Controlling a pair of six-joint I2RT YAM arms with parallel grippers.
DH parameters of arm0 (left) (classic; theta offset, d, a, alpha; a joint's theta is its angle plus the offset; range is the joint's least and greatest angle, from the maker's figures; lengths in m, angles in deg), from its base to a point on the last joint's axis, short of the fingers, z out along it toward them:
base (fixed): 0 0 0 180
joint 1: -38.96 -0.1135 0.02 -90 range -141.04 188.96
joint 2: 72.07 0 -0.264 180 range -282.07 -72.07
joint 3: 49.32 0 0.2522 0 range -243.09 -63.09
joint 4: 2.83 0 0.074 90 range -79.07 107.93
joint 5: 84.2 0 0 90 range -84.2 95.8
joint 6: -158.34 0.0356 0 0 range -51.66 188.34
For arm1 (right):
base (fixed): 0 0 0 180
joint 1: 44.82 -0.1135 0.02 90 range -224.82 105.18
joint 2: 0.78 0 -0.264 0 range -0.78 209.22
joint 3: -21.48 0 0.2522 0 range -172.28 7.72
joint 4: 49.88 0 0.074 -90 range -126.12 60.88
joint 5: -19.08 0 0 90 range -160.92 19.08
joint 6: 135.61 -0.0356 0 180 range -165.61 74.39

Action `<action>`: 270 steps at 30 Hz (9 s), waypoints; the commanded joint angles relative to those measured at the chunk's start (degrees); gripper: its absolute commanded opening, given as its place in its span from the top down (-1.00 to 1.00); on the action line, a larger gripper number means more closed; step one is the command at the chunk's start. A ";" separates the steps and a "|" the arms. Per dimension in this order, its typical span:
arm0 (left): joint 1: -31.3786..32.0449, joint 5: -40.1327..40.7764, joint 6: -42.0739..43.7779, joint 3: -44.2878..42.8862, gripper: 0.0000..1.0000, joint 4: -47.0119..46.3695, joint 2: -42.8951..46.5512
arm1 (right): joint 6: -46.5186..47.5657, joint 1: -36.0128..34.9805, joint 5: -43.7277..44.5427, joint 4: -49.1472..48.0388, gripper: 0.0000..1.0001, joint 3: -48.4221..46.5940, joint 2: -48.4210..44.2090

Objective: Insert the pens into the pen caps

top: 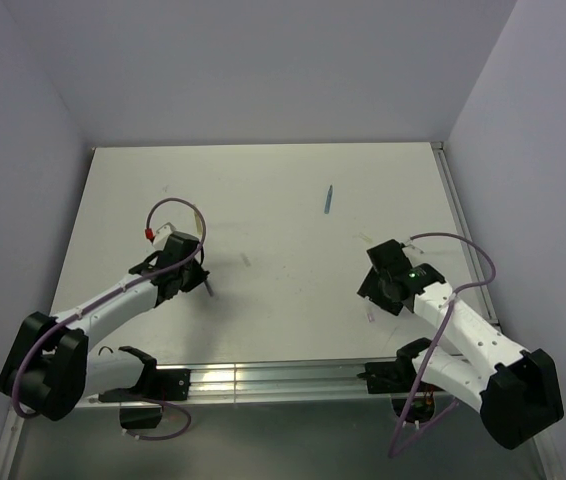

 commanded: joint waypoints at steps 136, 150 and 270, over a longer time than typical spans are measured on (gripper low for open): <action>20.16 -11.30 0.76 -9.85 0.99 -29.26 15.51 | 10.70 -21.64 -32.09 -49.99 -0.06 -15.23 6.87; 20.87 -12.35 -0.29 -9.23 0.99 -32.78 15.51 | 8.94 -22.79 -32.62 -53.24 0.06 -15.06 8.63; 31.24 2.95 24.41 -51.08 0.99 10.47 -46.73 | 12.28 -7.40 -11.97 -12.99 1.00 -1.70 -29.61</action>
